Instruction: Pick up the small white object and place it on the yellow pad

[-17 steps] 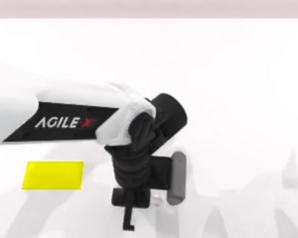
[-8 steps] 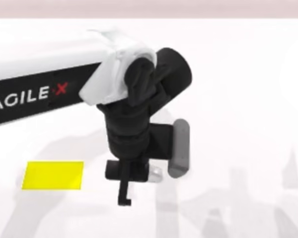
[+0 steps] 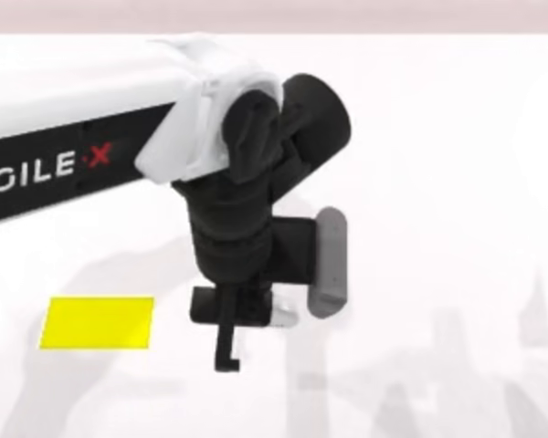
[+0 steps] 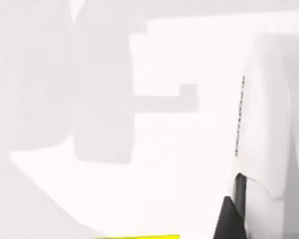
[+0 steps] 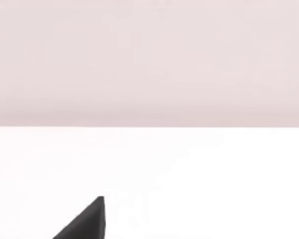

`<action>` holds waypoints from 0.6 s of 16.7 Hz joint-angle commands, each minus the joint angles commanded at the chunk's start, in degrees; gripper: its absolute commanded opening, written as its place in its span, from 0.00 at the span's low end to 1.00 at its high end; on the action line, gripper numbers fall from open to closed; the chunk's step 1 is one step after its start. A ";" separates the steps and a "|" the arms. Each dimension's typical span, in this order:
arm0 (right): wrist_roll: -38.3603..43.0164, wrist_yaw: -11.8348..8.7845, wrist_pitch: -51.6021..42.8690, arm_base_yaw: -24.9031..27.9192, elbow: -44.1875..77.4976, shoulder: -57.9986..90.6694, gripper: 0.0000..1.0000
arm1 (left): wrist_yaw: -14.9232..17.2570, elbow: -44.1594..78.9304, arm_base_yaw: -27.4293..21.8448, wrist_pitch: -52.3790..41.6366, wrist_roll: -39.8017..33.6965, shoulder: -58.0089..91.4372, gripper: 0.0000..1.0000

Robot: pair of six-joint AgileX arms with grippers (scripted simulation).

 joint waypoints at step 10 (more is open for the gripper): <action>0.00 0.00 0.00 0.00 0.00 0.00 1.00 | -4.66 0.23 5.57 -6.52 -38.42 -0.18 0.00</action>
